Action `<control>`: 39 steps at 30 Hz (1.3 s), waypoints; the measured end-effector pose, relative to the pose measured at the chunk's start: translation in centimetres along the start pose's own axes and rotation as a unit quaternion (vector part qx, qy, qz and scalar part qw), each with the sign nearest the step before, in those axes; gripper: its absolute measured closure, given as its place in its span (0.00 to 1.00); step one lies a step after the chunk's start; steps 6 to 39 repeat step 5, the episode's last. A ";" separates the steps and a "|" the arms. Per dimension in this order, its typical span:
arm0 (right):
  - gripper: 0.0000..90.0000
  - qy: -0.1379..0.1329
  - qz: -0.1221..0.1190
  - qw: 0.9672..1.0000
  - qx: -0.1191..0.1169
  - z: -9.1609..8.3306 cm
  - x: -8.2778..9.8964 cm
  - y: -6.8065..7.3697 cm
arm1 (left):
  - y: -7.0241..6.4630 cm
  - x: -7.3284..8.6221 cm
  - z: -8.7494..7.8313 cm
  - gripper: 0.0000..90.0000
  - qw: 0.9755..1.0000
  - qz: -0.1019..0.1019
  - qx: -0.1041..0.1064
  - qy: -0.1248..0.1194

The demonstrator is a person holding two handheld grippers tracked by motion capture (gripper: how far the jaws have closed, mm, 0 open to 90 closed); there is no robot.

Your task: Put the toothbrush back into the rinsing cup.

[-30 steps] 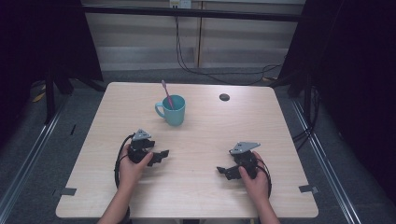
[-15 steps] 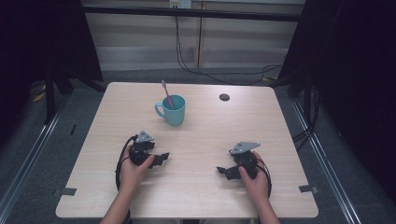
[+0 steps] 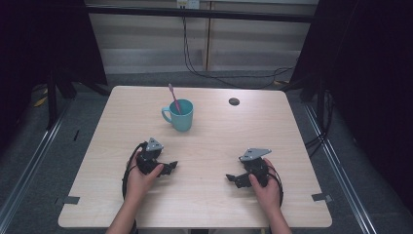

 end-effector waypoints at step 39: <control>0.13 -0.001 -0.001 1.000 -0.001 0.0 0.0 0.0 | -0.1 0.0 0.0 0.18 1.000 0.002 -0.001 0.001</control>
Point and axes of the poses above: each handheld gripper's, and its own axes: z roughly forward along the jaws, x roughly out of its underside, y roughly to its left, the point moved 2 cm from there along z, roughly forward along the jaws, and after that the axes turned 11 degrees about z, right-handed, at the moved point
